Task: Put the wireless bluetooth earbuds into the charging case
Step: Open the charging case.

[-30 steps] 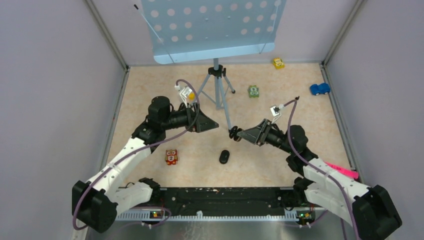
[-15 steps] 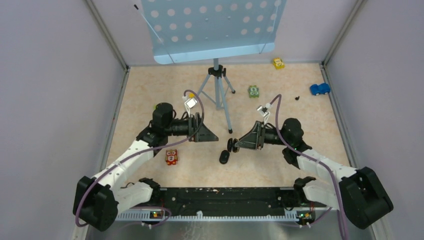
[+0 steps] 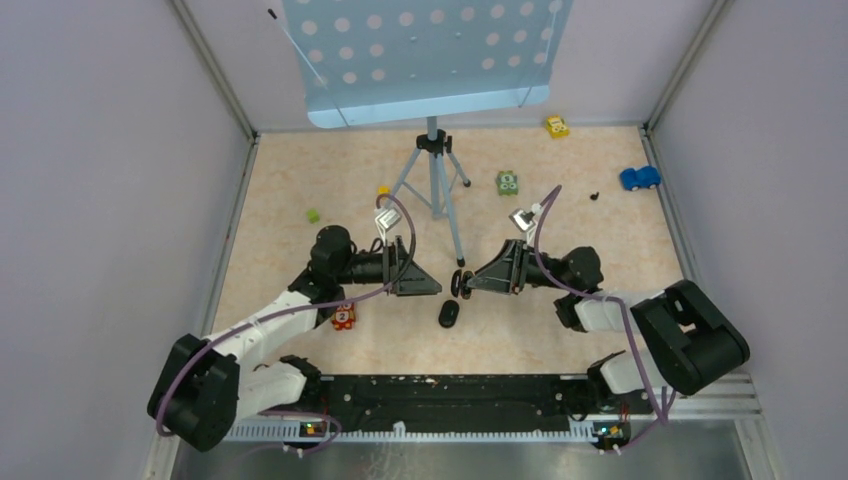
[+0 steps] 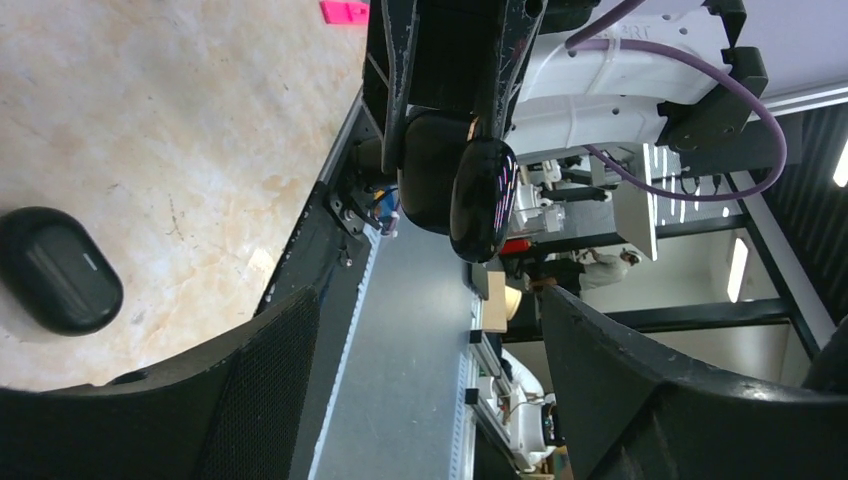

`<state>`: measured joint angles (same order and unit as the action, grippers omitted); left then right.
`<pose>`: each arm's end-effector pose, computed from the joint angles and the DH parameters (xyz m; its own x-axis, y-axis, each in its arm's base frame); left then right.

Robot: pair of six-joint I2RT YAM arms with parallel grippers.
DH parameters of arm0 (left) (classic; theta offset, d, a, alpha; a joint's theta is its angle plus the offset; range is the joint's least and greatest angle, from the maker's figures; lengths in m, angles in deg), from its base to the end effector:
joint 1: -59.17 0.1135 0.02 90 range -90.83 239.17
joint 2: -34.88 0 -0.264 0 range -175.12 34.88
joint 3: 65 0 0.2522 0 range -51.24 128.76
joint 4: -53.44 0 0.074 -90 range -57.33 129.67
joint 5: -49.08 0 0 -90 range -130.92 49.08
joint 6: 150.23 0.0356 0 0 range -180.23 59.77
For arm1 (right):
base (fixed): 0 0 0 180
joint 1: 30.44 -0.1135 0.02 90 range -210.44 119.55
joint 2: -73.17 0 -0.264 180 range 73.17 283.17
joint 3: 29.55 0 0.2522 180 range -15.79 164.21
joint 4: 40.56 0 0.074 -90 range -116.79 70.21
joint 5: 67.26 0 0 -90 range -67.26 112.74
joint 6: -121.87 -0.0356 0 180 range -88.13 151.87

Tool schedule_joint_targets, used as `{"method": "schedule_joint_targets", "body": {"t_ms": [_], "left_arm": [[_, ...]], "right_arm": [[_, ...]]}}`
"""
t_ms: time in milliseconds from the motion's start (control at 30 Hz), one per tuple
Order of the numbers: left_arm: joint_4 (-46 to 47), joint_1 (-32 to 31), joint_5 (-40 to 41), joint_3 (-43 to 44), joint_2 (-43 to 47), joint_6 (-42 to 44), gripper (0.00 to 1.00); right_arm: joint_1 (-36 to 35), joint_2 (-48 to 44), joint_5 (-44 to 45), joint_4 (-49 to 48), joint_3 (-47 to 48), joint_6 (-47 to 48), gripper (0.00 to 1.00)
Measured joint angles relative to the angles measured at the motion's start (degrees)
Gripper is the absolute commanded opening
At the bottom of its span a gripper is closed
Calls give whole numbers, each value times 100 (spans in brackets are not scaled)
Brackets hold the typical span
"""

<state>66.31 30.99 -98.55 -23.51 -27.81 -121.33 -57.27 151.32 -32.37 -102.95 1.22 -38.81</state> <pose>0.1851 -0.1333 0.2434 -0.9280 -0.0346 -0.3711 0.3664 0.0972 -0.9254 0.1900 0.1288 0.2107 -0.8343 0.1829 -0.5200 -0.5374 -0.0597 0.8412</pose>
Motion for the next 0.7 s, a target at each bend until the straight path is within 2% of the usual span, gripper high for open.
{"method": "schedule_joint_targets", "body": {"t_ms": [267,467,700], "left_arm": [[455,-304,20,186,-485,-225,82],[597,-535,31,643,-754,-221,73],[800,-647,72,697,-935,-315,61]], "right_arm": [[0,286,39,-778,-90,-575,0],[-2,286,37,-876,-90,-645,0],[-7,214,76,-874,-129,-577,0]]}}
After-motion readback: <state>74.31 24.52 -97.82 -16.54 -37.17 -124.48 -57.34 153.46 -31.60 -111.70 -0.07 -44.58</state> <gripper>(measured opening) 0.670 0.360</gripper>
